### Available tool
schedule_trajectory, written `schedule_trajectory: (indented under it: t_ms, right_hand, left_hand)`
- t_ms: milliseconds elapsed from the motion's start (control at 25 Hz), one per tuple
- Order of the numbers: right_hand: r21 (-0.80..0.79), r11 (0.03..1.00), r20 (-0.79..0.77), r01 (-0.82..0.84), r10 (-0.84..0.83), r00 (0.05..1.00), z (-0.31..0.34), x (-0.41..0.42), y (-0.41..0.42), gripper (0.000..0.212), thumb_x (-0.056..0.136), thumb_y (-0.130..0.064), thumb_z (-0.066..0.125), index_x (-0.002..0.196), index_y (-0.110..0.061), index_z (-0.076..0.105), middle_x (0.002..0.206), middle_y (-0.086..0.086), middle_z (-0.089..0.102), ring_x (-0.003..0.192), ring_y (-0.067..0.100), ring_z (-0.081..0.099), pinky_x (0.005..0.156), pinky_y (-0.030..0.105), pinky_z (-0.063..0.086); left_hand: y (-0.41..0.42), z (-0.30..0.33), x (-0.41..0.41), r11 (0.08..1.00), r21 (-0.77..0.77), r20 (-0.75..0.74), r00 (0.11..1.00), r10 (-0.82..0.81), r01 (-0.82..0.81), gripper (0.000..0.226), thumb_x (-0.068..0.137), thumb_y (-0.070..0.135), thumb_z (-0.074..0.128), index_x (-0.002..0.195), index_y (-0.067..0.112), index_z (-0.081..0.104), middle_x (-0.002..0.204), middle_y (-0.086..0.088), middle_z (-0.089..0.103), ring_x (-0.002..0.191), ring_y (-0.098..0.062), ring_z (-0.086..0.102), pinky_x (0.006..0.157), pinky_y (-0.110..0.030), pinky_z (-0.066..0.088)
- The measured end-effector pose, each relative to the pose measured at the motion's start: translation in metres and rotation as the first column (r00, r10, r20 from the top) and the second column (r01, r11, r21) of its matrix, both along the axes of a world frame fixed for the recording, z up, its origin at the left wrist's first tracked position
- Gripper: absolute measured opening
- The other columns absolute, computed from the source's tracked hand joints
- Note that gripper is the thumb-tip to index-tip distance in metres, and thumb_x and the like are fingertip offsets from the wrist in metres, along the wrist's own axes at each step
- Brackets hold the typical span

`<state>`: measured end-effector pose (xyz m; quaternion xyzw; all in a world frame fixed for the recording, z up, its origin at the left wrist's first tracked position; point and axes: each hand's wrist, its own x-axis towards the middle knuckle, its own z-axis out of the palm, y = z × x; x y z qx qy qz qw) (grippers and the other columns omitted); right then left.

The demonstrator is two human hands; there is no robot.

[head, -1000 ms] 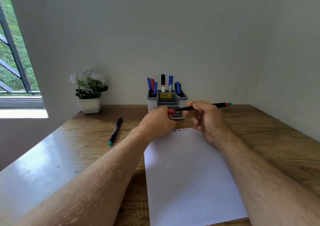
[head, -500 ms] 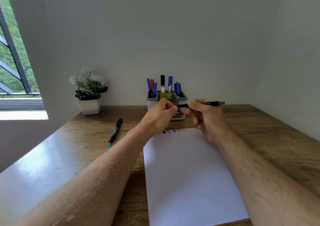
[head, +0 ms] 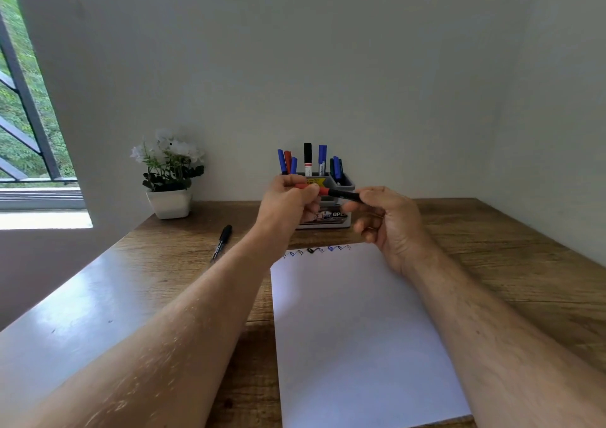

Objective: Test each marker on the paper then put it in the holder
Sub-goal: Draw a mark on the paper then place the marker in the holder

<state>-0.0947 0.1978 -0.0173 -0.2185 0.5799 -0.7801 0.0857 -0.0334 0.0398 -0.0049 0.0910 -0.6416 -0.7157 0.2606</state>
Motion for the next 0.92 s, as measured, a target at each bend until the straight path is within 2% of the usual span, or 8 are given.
schedule_trajectory:
  t_ms: [120,200,280,400,560,640,760,920]
  right_hand:
    - [0.119,0.989,-0.115,0.087,-0.073,0.991,0.0,0.003,0.002,0.005,0.09,-0.014,0.069,0.091,-0.01,0.072,0.058,-0.002,0.06,0.034,0.002,0.043,0.032,0.015,0.031]
    - [0.184,0.976,-0.19,0.117,-0.081,0.978,-0.001,0.004,-0.001,0.013,0.088,-0.01,0.07,0.1,-0.008,0.074,0.073,0.0,0.069,0.039,-0.003,0.053,0.037,0.01,0.036]
    - [0.266,0.949,-0.298,0.168,-0.085,0.951,-0.004,0.004,-0.005,0.018,0.086,-0.012,0.074,0.103,-0.015,0.075,0.089,0.006,0.072,0.053,-0.003,0.06,0.045,0.008,0.041]
    - [0.355,0.893,-0.446,0.278,-0.099,0.889,-0.011,0.005,-0.008,0.018,0.085,-0.023,0.075,0.103,-0.022,0.077,0.089,-0.002,0.074,0.079,0.006,0.067,0.065,0.014,0.048]
    - [0.378,0.877,-0.466,0.297,-0.097,0.88,-0.01,0.006,-0.008,0.019,0.089,-0.029,0.071,0.103,-0.018,0.078,0.087,-0.008,0.074,0.085,0.005,0.067,0.072,0.018,0.047]
    - [0.415,0.865,-0.46,0.282,-0.068,0.885,-0.009,0.007,-0.009,0.02,0.091,-0.032,0.068,0.102,-0.019,0.078,0.077,-0.017,0.072,0.075,-0.004,0.065,0.066,0.013,0.044]
    - [0.459,0.852,-0.439,0.251,-0.028,0.898,-0.008,0.008,-0.01,0.025,0.094,-0.033,0.064,0.102,-0.013,0.078,0.041,-0.027,0.052,0.043,-0.012,0.051,0.045,0.005,0.035]
    - [0.471,0.845,-0.392,0.255,-0.059,0.918,-0.006,0.009,-0.011,0.03,0.095,-0.036,0.062,0.098,-0.01,0.078,0.034,-0.02,0.048,0.033,-0.004,0.044,0.039,0.009,0.03]
  left_hand:
    - [-0.009,0.001,0.002,0.977,0.213,-0.095,0.995,0.0,0.02,0.022,0.091,0.006,0.065,0.112,0.008,0.059,0.085,-0.013,0.072,0.065,-0.017,0.064,0.058,-0.025,0.057]
    - [-0.011,0.0,0.002,0.968,0.248,-0.098,0.994,0.05,-0.025,0.021,0.091,0.01,0.065,0.112,0.007,0.062,0.089,-0.015,0.073,0.067,-0.018,0.065,0.06,-0.026,0.059]
    - [-0.011,-0.002,0.001,0.956,0.28,-0.078,0.99,0.118,-0.092,0.02,0.091,0.008,0.066,0.11,0.008,0.064,0.094,-0.016,0.074,0.07,-0.017,0.068,0.064,-0.026,0.059]
    - [-0.012,-0.004,0.0,0.938,0.321,-0.061,0.985,0.161,-0.134,0.024,0.089,0.005,0.066,0.113,0.009,0.065,0.1,-0.015,0.073,0.076,-0.016,0.072,0.065,-0.025,0.06]
    - [-0.012,-0.006,-0.001,0.934,0.336,-0.072,0.985,0.155,-0.122,0.025,0.089,0.003,0.065,0.113,0.009,0.065,0.105,-0.015,0.072,0.08,-0.017,0.072,0.069,-0.025,0.061]
    - [-0.012,-0.008,-0.002,0.935,0.333,-0.066,0.987,0.15,-0.12,0.026,0.089,0.002,0.065,0.114,0.009,0.065,0.108,-0.016,0.071,0.083,-0.019,0.072,0.071,-0.027,0.061]
    - [-0.013,-0.01,-0.004,0.926,0.364,-0.072,0.988,0.138,-0.103,0.026,0.089,0.001,0.064,0.114,0.01,0.066,0.111,-0.018,0.07,0.085,-0.02,0.072,0.072,-0.028,0.061]
    - [-0.011,-0.011,-0.005,0.911,0.403,-0.076,0.989,0.128,-0.087,0.026,0.089,0.001,0.064,0.113,0.01,0.066,0.115,-0.018,0.069,0.09,-0.022,0.072,0.07,-0.027,0.061]
